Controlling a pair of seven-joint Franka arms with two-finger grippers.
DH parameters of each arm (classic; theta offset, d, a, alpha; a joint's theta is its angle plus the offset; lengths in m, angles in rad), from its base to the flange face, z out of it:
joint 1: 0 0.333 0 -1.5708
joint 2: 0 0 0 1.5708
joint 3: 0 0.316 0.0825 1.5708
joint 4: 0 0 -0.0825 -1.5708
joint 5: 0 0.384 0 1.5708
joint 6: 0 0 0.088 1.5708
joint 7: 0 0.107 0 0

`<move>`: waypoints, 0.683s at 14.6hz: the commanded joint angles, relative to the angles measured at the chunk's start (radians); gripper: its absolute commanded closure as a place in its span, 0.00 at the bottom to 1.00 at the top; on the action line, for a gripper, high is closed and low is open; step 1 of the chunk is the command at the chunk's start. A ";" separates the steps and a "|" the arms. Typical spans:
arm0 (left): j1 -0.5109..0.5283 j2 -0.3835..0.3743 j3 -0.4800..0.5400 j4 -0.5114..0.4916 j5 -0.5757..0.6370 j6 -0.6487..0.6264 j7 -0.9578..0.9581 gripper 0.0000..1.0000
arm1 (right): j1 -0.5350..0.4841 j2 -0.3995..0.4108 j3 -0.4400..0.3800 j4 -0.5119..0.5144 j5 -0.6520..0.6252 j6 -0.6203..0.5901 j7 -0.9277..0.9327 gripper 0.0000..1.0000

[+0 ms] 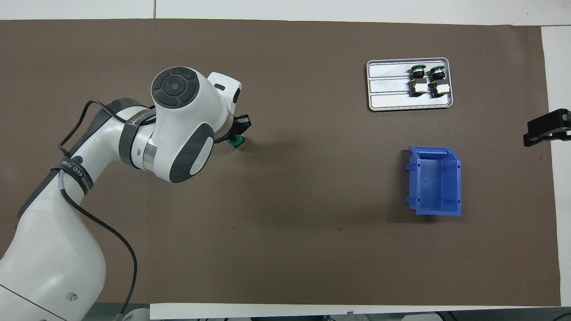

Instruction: Place and press button with both arms

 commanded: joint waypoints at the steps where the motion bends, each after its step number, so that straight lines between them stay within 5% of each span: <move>1: -0.020 -0.008 0.006 -0.032 0.005 0.025 -0.016 0.95 | -0.006 -0.013 0.004 -0.017 -0.003 0.002 -0.023 0.01; 10: 0.078 -0.084 0.017 0.080 0.006 -0.137 0.048 0.21 | -0.001 -0.015 0.014 -0.021 0.015 -0.018 -0.070 0.01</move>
